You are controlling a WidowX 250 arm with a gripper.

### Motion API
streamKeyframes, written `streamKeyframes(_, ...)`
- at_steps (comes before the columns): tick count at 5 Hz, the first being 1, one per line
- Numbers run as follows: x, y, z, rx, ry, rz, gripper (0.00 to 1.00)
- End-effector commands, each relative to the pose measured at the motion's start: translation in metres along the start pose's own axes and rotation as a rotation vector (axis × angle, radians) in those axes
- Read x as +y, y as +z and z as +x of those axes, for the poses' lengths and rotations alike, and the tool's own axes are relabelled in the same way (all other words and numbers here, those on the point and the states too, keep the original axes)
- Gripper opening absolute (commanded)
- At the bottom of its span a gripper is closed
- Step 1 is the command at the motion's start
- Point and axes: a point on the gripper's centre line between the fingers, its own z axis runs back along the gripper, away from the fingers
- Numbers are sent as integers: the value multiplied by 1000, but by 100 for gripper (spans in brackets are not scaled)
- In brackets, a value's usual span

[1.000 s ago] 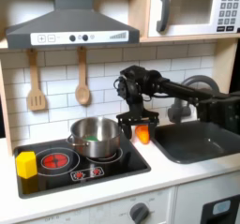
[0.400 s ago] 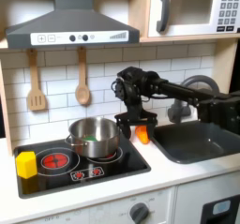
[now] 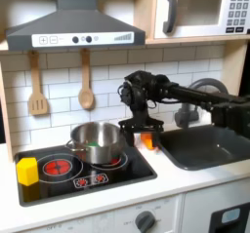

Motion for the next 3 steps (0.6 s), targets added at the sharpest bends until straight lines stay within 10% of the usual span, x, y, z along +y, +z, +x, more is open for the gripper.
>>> streamKeyframes(1,-2,8,-4,4,17,32,100)
streamKeyframes(3,-2,22,-7,-23,30,99,100)
